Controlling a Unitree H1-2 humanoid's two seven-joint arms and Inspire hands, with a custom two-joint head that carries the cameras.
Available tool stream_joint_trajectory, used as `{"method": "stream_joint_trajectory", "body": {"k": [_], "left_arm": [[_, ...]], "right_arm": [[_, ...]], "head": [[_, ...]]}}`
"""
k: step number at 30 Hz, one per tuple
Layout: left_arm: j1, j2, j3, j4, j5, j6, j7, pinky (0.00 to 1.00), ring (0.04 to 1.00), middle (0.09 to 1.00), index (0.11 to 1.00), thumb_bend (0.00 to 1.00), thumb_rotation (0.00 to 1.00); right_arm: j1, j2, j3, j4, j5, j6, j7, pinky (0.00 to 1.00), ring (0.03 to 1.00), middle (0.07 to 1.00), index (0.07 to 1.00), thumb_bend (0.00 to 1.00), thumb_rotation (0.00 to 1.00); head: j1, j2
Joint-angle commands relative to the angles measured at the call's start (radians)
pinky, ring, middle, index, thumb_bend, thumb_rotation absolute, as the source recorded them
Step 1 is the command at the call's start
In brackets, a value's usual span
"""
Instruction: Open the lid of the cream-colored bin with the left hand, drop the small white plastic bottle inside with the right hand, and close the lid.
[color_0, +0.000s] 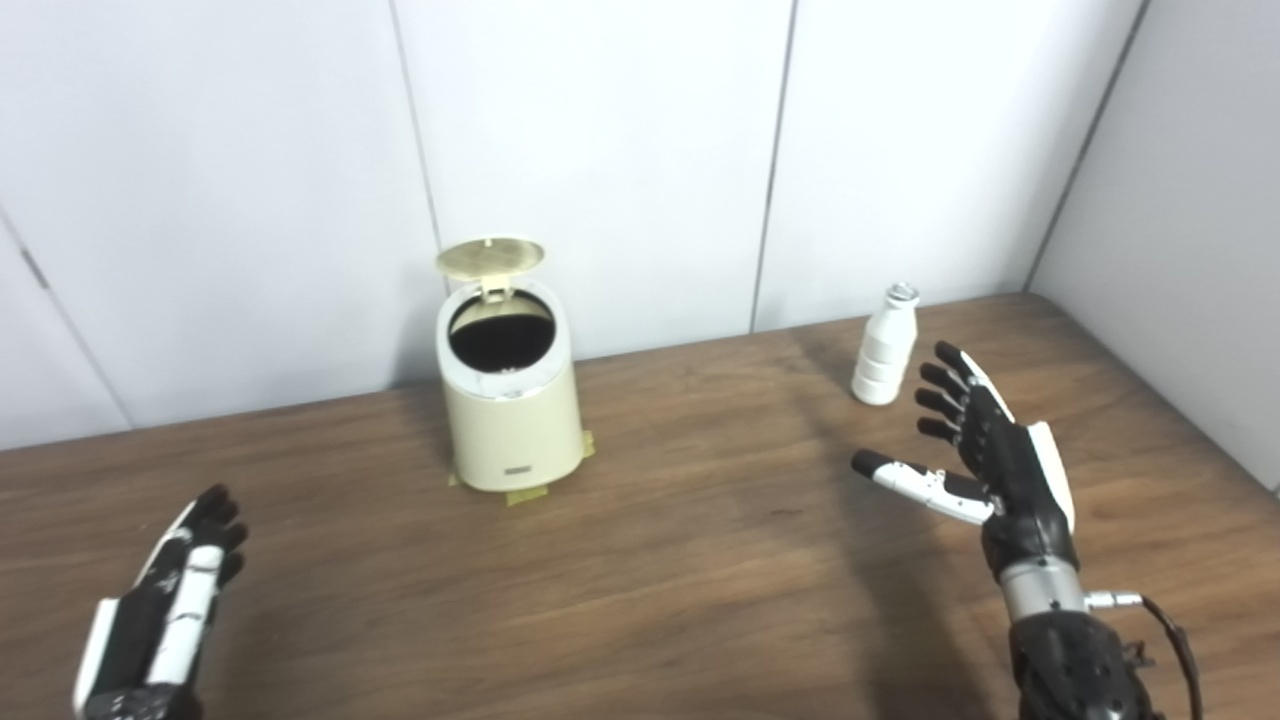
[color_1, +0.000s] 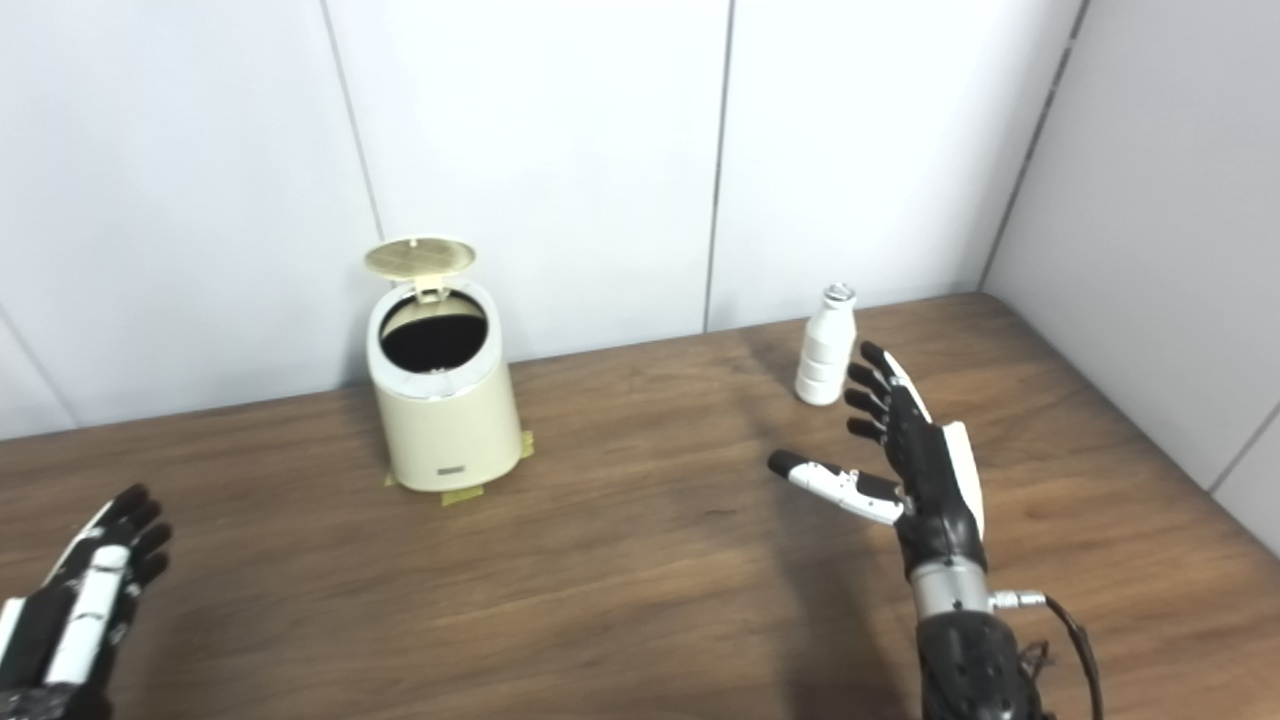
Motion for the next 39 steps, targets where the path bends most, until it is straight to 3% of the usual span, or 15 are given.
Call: {"method": "stream_joint_trajectory", "body": {"k": [1,5,10,15,19,22,27,29,34,39], "left_arm": [[-0.047,0.012,0.003,-0.036,-0.014,-0.005,0.002,0.93,0.914,0.934,0.939,0.41,0.69],[-0.049,0.017,0.002,-0.054,-0.025,0.022,-0.002,0.94,0.917,0.94,0.952,0.39,0.69],[-0.046,0.014,0.01,-0.091,-0.044,0.079,0.007,0.93,0.911,0.921,0.962,0.29,0.53],[-0.048,0.018,0.014,-0.113,-0.053,0.106,0.007,0.95,0.913,0.916,0.962,0.32,0.52],[-0.05,0.017,0.011,-0.128,-0.048,0.123,0.011,0.95,0.914,0.921,0.964,0.32,0.51],[-0.053,0.017,0.011,-0.144,-0.049,0.144,0.013,0.95,0.914,0.921,0.959,0.31,0.49],[-0.054,0.021,0.014,-0.155,-0.057,0.154,0.01,0.94,0.916,0.922,0.966,0.32,0.45],[-0.053,0.024,0.013,-0.161,-0.054,0.16,0.009,0.95,0.922,0.926,0.968,0.32,0.45],[-0.052,0.032,0.016,-0.176,-0.061,0.179,0.005,0.96,0.927,0.932,0.968,0.31,0.45],[-0.052,0.031,0.013,-0.194,-0.056,0.203,0.011,0.97,0.937,0.937,0.971,0.31,0.45]], "right_arm": [[-0.042,-0.038,-0.013,-0.036,-0.014,-0.01,-0.005,0.76,0.803,0.868,0.9,0.81,0.21],[-0.069,-0.073,-0.017,-0.009,-0.055,0.006,-0.017,0.8,0.812,0.852,0.889,0.81,0.17],[-0.115,-0.111,-0.017,0.002,-0.117,0.095,-0.014,0.77,0.842,0.87,0.921,0.83,0.22],[-0.162,-0.151,-0.013,0.014,-0.175,0.182,0.017,0.83,0.876,0.912,0.956,0.82,0.21],[-0.196,-0.182,-0.018,0.059,-0.206,0.187,0.052,0.82,0.891,0.942,0.966,0.82,0.2],[-0.226,-0.212,-0.011,0.109,-0.203,0.182,0.054,0.77,0.886,0.946,0.96,0.84,0.18],[-0.293,-0.238,-0.007,0.209,-0.218,0.186,0.05,0.81,0.915,0.946,0.958,0.88,0.19],[-0.316,-0.244,-0.004,0.24,-0.223,0.186,0.052,0.78,0.899,0.948,0.958,0.89,0.18],[-0.371,-0.271,0.03,0.328,-0.235,0.184,0.062,0.75,0.891,0.944,0.957,0.88,0.17],[-0.426,-0.278,0.048,0.41,-0.214,0.182,0.092,0.8,0.914,0.946,0.952,0.86,0.1]], "head": [[-0.006,0.001],[-0.031,0.007],[-0.045,0.017],[-0.043,0.027],[-0.027,0.039],[-0.024,0.04],[-0.018,0.048],[-0.017,0.05],[-0.016,0.055],[-0.016,0.057]]}}
